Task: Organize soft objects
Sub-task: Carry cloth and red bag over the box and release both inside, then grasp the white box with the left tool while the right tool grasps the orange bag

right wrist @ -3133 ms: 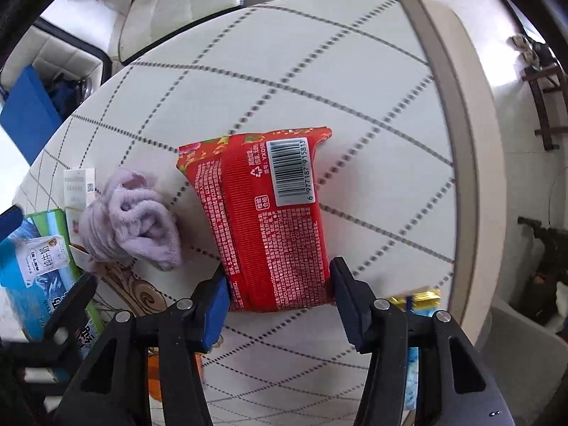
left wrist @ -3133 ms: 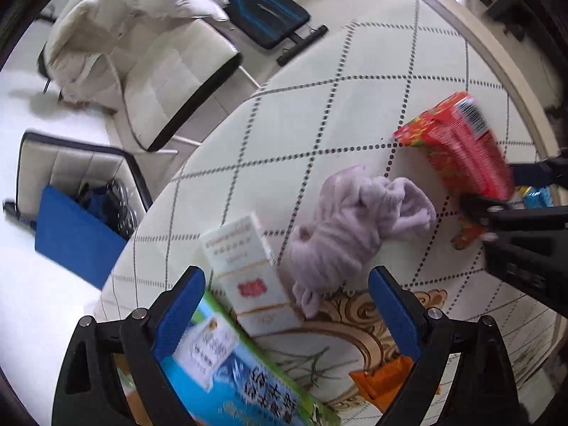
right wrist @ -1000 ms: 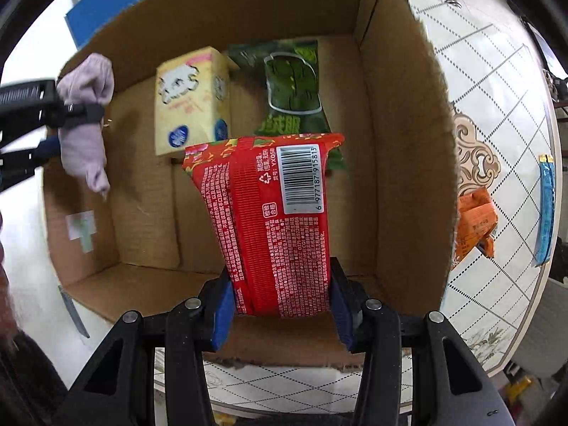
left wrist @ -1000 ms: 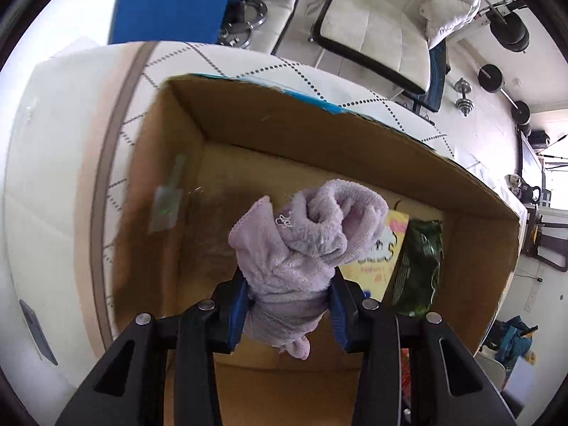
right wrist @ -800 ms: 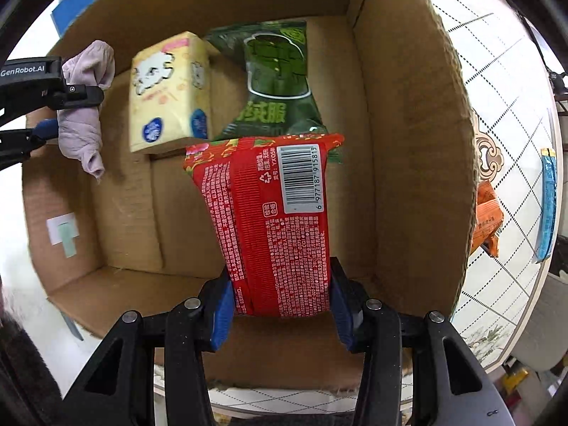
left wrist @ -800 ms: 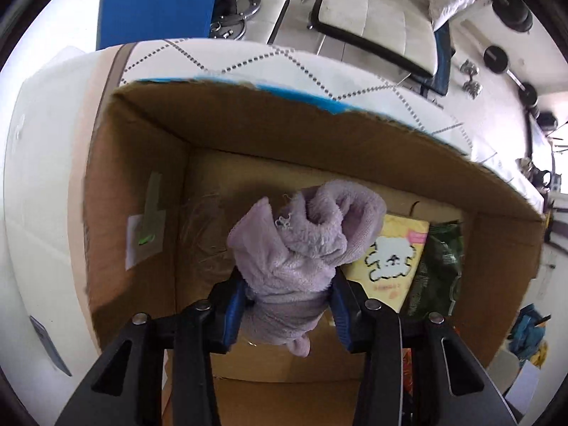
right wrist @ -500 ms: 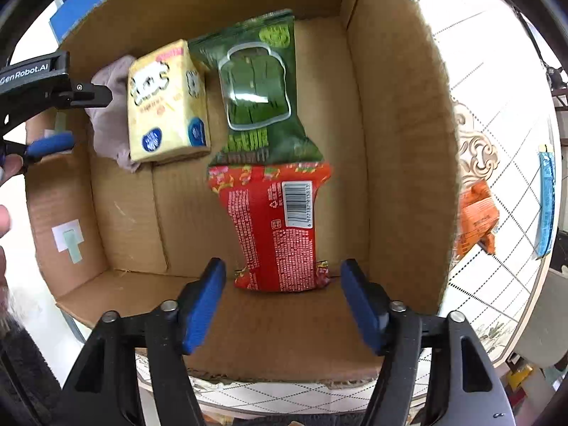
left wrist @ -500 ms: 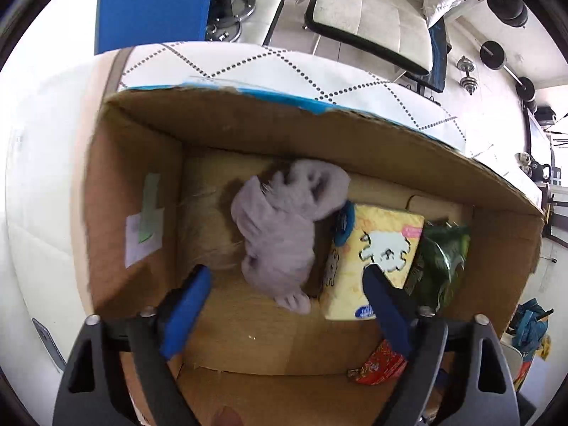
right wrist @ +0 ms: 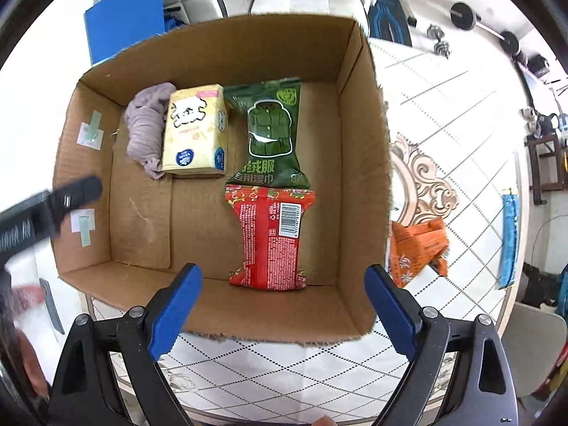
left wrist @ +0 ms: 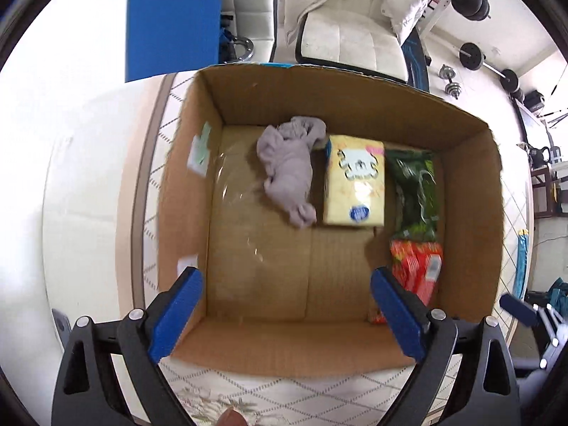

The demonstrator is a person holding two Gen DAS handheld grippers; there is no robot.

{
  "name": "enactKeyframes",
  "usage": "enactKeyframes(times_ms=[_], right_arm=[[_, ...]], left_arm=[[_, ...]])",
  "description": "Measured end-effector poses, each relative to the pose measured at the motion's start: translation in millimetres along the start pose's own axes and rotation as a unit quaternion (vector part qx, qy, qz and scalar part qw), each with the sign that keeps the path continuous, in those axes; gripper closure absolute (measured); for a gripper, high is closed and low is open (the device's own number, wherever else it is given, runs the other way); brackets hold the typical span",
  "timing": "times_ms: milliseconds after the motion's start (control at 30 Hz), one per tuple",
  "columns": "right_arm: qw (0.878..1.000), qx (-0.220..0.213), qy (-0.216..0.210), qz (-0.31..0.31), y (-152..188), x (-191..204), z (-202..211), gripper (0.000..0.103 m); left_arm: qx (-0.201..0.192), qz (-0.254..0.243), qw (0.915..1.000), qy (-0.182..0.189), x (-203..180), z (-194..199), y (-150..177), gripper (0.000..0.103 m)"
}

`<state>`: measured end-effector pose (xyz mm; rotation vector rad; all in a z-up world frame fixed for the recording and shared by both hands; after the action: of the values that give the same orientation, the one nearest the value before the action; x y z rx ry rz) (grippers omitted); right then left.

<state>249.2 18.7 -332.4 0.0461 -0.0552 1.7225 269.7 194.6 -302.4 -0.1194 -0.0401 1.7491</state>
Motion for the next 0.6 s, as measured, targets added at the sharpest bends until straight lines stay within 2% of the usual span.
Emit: enactKeyframes(times_ms=[333, 600], right_arm=[[0.998, -0.059, -0.014, 0.013, 30.8, -0.1, 60.2, 0.008], [0.994, -0.097, -0.037, 0.014, 53.5, 1.4, 101.7, 0.008]], left_arm=[[-0.054, -0.008, 0.9985, 0.005, 0.0, 62.1, 44.3, 0.006], [-0.086, -0.017, 0.9962, -0.003, -5.1, 99.7, 58.9, 0.006]])
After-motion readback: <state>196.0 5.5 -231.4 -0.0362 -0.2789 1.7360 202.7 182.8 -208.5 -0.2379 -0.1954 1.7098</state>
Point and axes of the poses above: each gripper's, at about its wrist camera, not at the fingertips, and z roughly against the way its jaws point, x to its left, y to its underside, the point moved 5 cm from there along -z, roughly the way its jaws point, and after that the axes turned 8 degrees about z, right-handed, at the moved point
